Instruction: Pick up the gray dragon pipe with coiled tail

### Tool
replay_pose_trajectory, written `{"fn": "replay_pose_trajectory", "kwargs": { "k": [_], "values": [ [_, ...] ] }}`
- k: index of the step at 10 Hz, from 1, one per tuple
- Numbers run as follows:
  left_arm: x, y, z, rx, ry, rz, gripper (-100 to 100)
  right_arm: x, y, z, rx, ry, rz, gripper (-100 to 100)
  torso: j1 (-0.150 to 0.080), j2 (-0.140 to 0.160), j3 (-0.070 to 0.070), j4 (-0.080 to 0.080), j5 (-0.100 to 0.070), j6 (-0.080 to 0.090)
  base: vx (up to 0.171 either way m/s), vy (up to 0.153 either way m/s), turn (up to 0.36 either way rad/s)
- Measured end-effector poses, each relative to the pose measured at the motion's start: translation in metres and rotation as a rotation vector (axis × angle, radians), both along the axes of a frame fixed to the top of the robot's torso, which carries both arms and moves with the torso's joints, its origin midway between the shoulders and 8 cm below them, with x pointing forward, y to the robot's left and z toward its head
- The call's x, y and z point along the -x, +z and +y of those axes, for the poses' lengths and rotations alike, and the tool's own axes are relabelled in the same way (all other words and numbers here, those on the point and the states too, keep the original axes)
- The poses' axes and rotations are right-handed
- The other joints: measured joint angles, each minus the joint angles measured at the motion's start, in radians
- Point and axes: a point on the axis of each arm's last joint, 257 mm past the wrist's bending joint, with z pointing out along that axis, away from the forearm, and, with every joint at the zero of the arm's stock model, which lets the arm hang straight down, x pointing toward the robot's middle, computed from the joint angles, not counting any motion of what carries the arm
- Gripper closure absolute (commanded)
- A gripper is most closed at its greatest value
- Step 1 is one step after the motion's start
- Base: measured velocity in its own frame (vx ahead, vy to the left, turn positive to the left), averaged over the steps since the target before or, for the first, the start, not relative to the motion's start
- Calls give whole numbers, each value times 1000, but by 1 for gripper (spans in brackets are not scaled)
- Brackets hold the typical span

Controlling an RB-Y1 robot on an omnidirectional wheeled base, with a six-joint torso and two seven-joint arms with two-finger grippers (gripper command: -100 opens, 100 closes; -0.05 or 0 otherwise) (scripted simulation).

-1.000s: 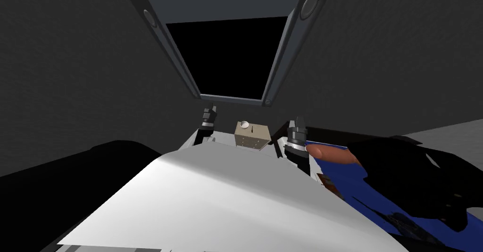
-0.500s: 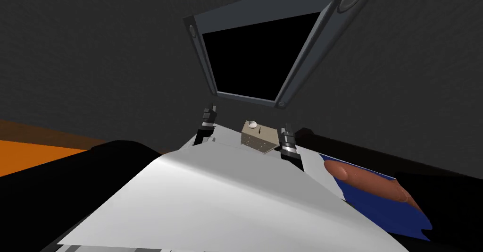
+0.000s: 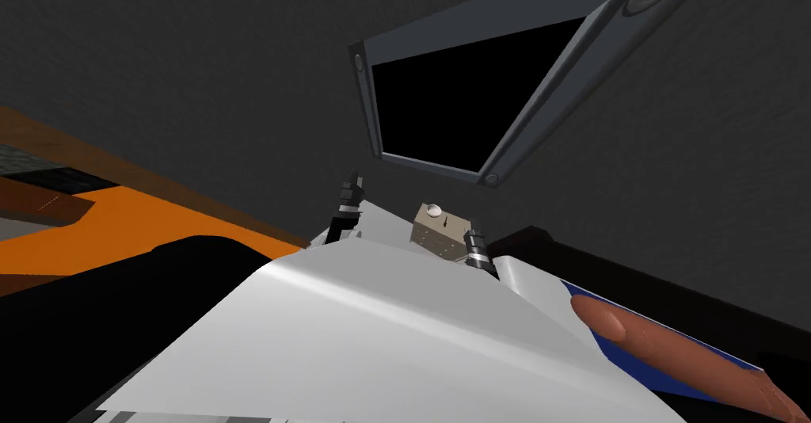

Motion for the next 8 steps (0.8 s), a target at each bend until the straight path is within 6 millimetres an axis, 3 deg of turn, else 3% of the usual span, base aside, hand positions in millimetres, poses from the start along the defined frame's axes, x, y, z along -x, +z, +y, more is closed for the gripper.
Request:
{"fn": "replay_pose_trajectory", "kwargs": {
  "k": [1, 4, 7, 8],
  "values": [
    [0, 0, 0, 0, 0, 0, 0, 2, -29, -5, -18, 1, 67, -100, 1, 0, 0, 0, 0, 0, -48, 38, 235],
    [0, 0, 0, 0, 0, 0, 0, 23, -87, -2, -59, 0, 228, -100, 1, 0, 0, 0, 0, 0, -41, 49, 366],
    [0, 0, 0, 0, 0, 0, 0, 57, -159, -12, -96, -9, 398, -100, 0, -1, -1, 0, 0, 0, -21, 43, 388],
    [0, 0, 0, 0, 0, 0, 0, 69, -169, -13, -105, -11, 435, -100, -1, -1, -1, 0, 0, 1, -6, 27, 377]
  ]
}}
